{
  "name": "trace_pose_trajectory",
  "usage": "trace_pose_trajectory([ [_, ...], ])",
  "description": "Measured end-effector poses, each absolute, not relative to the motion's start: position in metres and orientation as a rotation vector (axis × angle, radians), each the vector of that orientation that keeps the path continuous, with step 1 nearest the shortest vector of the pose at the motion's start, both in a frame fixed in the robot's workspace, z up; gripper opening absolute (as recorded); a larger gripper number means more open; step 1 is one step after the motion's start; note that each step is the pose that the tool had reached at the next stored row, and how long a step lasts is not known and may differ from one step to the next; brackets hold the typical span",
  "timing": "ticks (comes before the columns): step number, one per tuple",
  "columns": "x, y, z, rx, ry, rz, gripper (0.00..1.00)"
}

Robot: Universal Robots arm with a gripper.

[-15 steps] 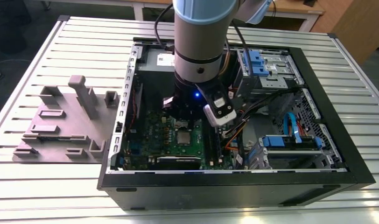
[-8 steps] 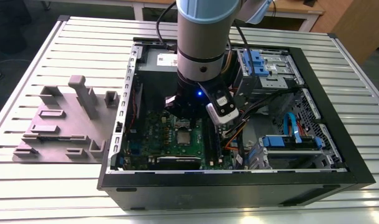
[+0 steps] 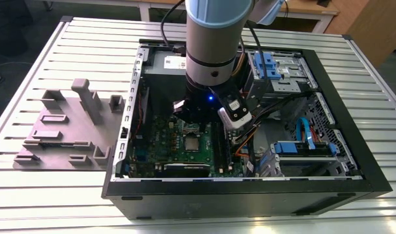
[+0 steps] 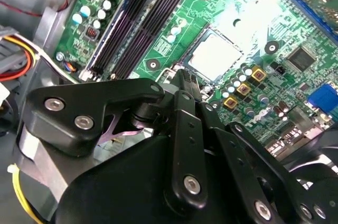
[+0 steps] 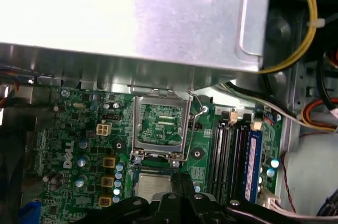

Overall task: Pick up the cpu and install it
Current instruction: 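Close the cpu cover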

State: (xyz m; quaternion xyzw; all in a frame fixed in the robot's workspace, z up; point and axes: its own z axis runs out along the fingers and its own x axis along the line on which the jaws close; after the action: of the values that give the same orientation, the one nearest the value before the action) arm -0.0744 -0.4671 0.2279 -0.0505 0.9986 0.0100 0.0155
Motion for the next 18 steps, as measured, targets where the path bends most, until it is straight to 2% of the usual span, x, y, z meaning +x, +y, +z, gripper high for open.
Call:
trace_pose_trajectory([
  [18, -0.0705, -0.4595, 0.2232, -0.354, 3.091, 0.036, 0.1],
])
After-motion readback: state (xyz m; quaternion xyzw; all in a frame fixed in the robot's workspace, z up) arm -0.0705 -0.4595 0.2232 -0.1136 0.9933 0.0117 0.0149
